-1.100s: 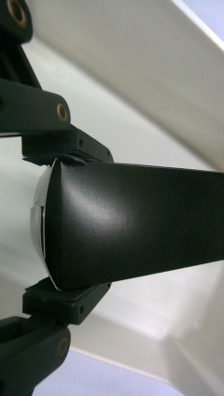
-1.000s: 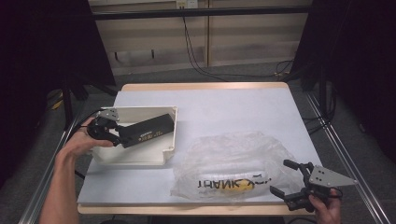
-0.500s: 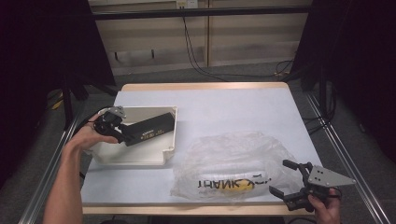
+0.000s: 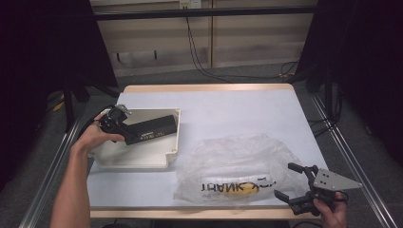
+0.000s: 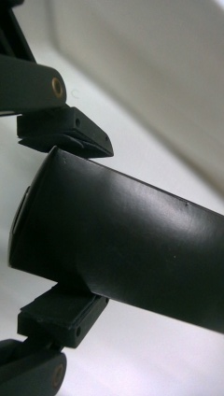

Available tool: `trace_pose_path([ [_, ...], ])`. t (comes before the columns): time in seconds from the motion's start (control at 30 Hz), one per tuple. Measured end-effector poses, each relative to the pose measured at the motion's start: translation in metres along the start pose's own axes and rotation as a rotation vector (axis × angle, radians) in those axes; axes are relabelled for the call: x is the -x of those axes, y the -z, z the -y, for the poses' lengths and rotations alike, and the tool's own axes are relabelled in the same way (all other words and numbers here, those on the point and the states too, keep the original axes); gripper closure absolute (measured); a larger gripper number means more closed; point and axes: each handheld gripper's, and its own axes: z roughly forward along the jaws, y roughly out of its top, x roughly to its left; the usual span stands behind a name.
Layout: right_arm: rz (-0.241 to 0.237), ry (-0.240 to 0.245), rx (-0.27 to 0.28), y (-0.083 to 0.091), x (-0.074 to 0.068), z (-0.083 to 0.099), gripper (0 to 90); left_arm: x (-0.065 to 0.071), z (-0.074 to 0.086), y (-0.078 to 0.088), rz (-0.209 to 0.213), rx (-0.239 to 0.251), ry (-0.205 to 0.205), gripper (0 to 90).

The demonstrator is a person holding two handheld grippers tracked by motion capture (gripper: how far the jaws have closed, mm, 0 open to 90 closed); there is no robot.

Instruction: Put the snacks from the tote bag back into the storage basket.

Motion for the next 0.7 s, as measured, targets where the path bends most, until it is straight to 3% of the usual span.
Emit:
trace_pose_path([
  [0.13, -0.003, 0.004, -0.002, 0.000, 0.000, 0.000, 0.0, -0.003, -0.005, -0.006, -0.021, 0.005, 0.050, 25.9],
  [0.27, -0.005, 0.002, -0.002, 0.000, -0.001, 0.000, 0.0, -0.003, -0.010, -0.009, -0.019, 0.004, 0.064, 24.0],
  [0.37, -0.005, 0.004, -0.005, 0.000, 0.000, 0.000, 0.0, -0.004, -0.013, -0.011, -0.029, -0.021, 0.052, 22.5],
  [0.7, -0.010, 0.007, -0.009, -0.001, -0.001, 0.000, 0.0, -0.007, -0.011, -0.016, -0.024, 0.010, 0.122, 17.3],
])
